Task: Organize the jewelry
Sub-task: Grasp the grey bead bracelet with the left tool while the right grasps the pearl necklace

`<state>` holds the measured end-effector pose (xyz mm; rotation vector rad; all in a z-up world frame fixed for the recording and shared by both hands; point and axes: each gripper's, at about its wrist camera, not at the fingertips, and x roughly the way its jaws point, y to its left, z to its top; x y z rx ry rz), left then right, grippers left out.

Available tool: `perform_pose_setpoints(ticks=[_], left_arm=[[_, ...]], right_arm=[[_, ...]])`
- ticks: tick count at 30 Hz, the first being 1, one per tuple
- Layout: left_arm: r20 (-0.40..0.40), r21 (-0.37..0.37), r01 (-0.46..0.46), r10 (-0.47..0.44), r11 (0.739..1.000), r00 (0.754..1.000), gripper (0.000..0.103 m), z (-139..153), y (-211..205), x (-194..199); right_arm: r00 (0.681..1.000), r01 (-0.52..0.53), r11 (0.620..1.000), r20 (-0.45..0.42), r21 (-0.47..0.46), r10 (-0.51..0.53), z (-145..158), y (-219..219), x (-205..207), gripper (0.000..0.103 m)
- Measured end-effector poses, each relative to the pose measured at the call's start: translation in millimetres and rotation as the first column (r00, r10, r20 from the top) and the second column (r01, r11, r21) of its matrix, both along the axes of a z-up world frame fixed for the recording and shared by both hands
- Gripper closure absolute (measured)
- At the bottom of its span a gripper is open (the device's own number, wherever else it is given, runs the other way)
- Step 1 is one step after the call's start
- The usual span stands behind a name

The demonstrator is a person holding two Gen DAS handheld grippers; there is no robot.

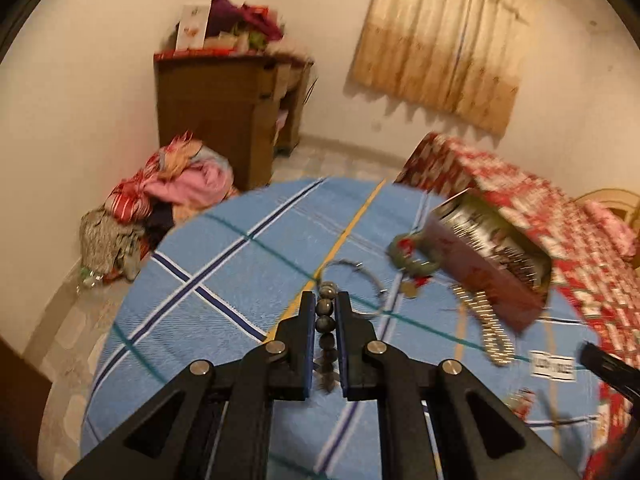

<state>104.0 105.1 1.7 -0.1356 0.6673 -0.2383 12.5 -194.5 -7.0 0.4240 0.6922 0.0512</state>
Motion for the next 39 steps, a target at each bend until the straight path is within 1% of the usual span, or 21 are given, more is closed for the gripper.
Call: perform_pose_setpoints(ticks=[2,5,8,10,12,14,17,21,22,24,27,32,34,39], left_arm=[[0.027,0.006,0.013,-0.013,1.0,1.0,0.095,10,1,-10],[0.058,0.026,0.019,-0.02,0.999,0.998,0.095,20,1,-18],[0.072,0.023,0.019,-0.021,1.0,0.997,0.095,25,4,-22],[0.077,0.017,0.017,-0.018,1.0,0.997,0.095,27,6,-22],[0.079,0.02,0.018,-0.019,1.0,0.997,0.095,26,5,-21],[0.078,0.041,0.011,-0.014,0.999,0.997,0.095,25,2,-18],[0.07,0.062,0.01,-0.014,0.998,0.997,0.095,22,-1,-17],[0.067,0.075,0.013,-0.018,0.997,0.998,0.095,20,-3,-16],[0.064,0.076,0.014,-0.018,0.997,0.998,0.095,19,-3,-16],[0.061,0.087,0.014,-0.019,0.996,0.998,0.095,18,-6,-15],[0.057,0.11,0.011,-0.017,0.994,0.998,0.095,17,-10,-16],[0.052,0.146,0.007,-0.015,0.989,0.999,0.095,18,-16,-18],[0.055,0.157,0.004,-0.013,0.988,0.998,0.095,20,-17,-21],[0.068,0.207,-0.014,0.0,0.978,0.998,0.095,26,-23,-27]], right_arm=[[1.0,-0.008,1.0,0.001,-0.016,0.008,1,3,7,0.056],[0.998,-0.063,0.996,-0.01,-0.058,0.062,3,16,29,0.056],[0.991,-0.13,0.983,-0.042,-0.132,0.126,0,32,59,0.056],[0.985,-0.163,0.973,-0.08,-0.163,0.151,-6,40,78,0.056],[0.98,-0.179,0.964,-0.124,-0.198,0.157,-16,46,93,0.056],[0.973,-0.199,0.955,-0.157,-0.218,0.166,-25,51,103,0.056],[0.969,-0.196,0.946,-0.201,-0.259,0.146,-36,56,111,0.056],[0.967,-0.187,0.949,-0.216,-0.252,0.133,-46,52,112,0.058],[0.967,-0.186,0.949,-0.218,-0.256,0.13,-47,52,113,0.059],[0.969,-0.18,0.945,-0.212,-0.273,0.124,-47,52,112,0.066],[0.969,-0.176,0.934,-0.221,-0.31,0.109,-47,52,115,0.082],[0.967,-0.18,0.948,-0.225,-0.263,0.122,-46,44,116,0.087],[0.966,-0.178,0.959,-0.225,-0.221,0.128,-44,41,113,0.088],[0.976,-0.166,0.98,-0.162,-0.108,0.147,-24,36,90,0.088]])
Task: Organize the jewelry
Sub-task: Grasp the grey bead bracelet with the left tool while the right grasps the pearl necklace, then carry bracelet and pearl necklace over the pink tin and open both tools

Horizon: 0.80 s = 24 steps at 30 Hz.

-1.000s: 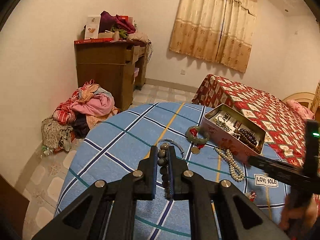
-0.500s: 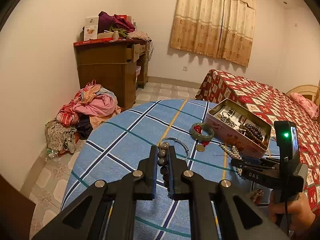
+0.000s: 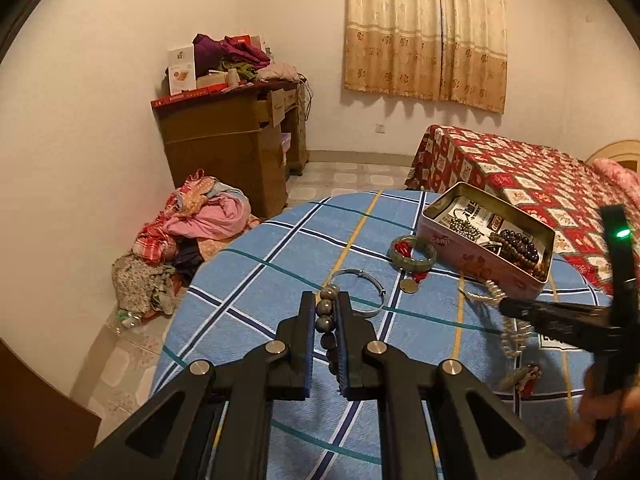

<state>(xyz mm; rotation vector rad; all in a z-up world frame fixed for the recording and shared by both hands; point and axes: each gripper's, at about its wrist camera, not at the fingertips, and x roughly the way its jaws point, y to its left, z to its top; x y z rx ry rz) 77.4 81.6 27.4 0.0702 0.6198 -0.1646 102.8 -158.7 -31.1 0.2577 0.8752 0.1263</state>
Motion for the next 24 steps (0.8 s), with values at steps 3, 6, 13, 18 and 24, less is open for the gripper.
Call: perform_pose_setpoints(ticks=[3,6,13,18,24], left_arm=[[0.001,0.009,-0.002,0.002,1.0,1.0,0.095,4,-4,-3],[0.01,0.022,0.0,0.0,1.0,1.0,0.095,8,-9,-7],[0.033,0.032,0.022,-0.023,0.999,0.999,0.095,18,-21,-18],[0.041,0.039,0.038,-0.04,0.999,0.998,0.095,22,-28,-23],[0.028,0.044,0.059,-0.06,0.997,0.998,0.095,18,-40,-21]], right_arm=[[0.999,-0.008,0.998,0.04,0.061,0.005,17,3,-18,0.088],[0.996,-0.021,0.994,0.084,0.105,0.013,35,7,-35,0.088],[0.981,-0.047,0.99,0.193,0.132,0.021,75,13,-66,0.088],[0.969,-0.045,0.989,0.248,0.138,0.009,92,11,-79,0.088],[0.963,-0.018,0.991,0.269,0.13,-0.018,94,1,-84,0.088]])
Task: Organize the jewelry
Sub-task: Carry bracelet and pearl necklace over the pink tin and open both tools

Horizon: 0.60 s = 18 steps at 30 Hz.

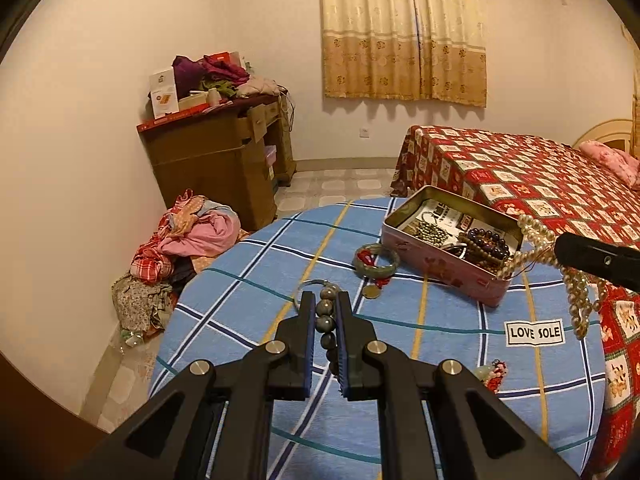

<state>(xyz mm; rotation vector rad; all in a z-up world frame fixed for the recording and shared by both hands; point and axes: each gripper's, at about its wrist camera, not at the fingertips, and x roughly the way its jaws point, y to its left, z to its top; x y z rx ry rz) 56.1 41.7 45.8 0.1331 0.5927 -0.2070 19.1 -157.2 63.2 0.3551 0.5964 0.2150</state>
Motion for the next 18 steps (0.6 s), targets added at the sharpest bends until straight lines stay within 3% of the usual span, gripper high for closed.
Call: perform_pose_setpoints(ticks=[18], left_arm=[[-0.022,-0.008,0.156,-0.156,0.988,0.988,0.095,3,-69,18]], right_arm=[[0.992,0.117,0.993,0.056,0.009,-0.117,14,-57,-6,0.088]])
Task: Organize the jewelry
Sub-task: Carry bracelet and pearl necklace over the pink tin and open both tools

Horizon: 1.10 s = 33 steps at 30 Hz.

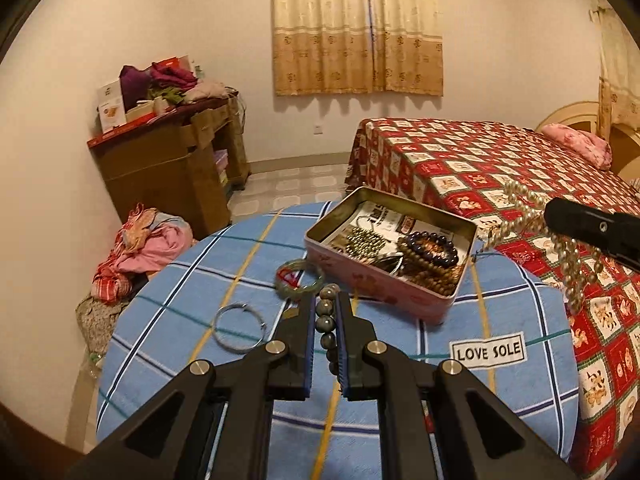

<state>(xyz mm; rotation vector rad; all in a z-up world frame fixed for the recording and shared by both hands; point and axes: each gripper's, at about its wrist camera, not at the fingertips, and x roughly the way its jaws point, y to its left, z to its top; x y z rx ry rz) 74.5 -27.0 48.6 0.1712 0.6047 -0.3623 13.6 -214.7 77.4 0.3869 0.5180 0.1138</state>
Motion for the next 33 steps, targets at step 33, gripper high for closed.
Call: perform_pose_setpoints(ticks=[33], left_arm=[[-0.105,-0.082,0.016,-0.024,0.997,0.994,0.094,-29,-91,160]], right_arm=[[0.994,0.08,0.985,-0.064,-0.152,-0.09,-51,-46,152,0.088]])
